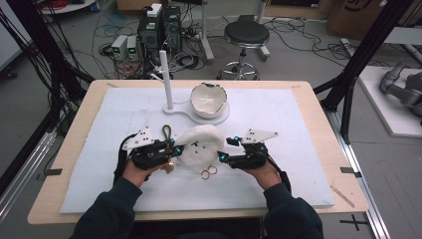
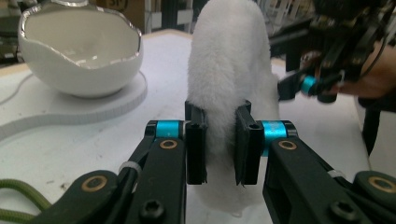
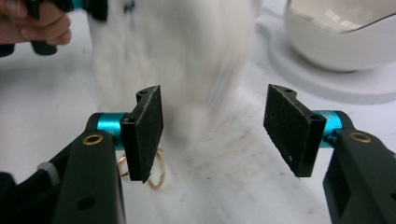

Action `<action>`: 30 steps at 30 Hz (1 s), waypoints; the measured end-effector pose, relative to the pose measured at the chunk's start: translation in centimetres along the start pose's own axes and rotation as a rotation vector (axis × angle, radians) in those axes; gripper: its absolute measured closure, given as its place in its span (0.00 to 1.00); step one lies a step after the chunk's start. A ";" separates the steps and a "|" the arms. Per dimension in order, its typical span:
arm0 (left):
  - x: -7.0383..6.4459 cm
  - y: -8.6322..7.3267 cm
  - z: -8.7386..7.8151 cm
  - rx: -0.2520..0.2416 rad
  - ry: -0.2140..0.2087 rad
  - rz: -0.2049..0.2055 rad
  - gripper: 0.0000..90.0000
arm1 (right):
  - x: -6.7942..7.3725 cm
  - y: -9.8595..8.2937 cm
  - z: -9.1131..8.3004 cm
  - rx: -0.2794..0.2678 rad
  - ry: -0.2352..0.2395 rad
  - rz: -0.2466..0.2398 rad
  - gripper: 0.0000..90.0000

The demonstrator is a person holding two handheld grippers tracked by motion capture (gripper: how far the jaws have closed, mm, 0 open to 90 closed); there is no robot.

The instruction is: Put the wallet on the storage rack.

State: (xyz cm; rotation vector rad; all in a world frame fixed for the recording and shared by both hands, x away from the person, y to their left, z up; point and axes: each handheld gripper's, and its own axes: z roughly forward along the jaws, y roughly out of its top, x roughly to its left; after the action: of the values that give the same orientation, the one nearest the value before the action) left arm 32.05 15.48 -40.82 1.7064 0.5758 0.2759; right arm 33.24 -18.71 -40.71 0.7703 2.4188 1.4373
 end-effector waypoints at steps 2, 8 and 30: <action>0.0 0.0 0.0 -0.008 -0.004 0.000 0.86 | 0.0 -0.1 0.5 0.006 0.038 0.033 0.42; -0.3 -0.1 0.2 -0.006 -0.020 0.000 0.85 | 0.0 0.0 1.1 -0.018 0.122 0.096 0.76; 3.6 -0.7 -3.7 0.005 0.272 -0.152 0.55 | 0.0 6.3 0.4 -0.046 -0.059 -0.220 0.88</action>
State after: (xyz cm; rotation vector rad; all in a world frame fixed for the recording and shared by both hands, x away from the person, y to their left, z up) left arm 33.15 20.53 -41.10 1.6312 0.9032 0.4004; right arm 35.46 -15.93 -35.45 0.5110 2.3336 1.3593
